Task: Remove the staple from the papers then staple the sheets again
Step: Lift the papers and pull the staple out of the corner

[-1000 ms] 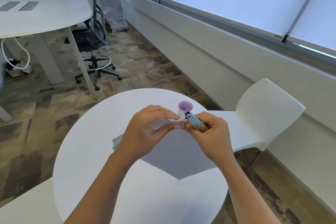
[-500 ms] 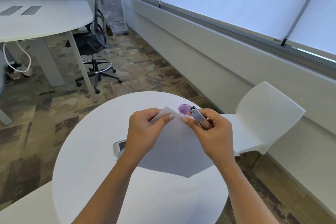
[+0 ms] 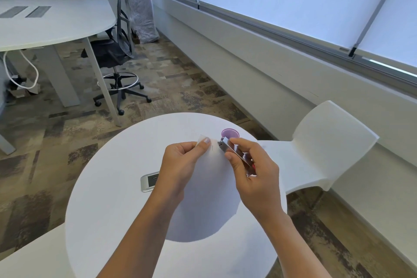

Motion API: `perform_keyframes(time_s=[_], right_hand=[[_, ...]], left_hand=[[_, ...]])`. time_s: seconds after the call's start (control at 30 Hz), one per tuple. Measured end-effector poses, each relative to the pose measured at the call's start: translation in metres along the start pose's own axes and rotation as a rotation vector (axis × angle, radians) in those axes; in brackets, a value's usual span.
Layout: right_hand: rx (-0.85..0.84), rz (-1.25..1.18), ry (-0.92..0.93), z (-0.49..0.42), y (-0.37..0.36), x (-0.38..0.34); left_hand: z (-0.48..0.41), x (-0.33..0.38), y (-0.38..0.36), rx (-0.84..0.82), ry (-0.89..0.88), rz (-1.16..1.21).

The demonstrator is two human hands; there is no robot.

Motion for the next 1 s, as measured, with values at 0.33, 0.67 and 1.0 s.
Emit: perform_keyframes(time_s=[0.33, 0.67, 1.0], right_hand=[[0.093, 0.3, 0.207, -0.002, 0.006, -0.005], [0.112, 0.302, 0.254, -0.003, 0.01, -0.01], [0.141, 0.291, 0.294, -0.001, 0.007, -0.016]], left_hand=[[0.005, 0.011, 0.002, -0.024, -0.046, -0.001], [0.009, 0.014, -0.001, -0.019, -0.091, -0.107], [0.008, 0.014, 0.001, -0.024, -0.14, -0.088]])
Point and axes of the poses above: each hand's wrist, its own z-axis away from the middle knuckle, its own y-axis out of the back of the hand, x = y × z, the point moved 5 cm from there along -z, towards the middle knuckle, and after that the axes turned 13 degrees about -y, right-handed, at the moved point
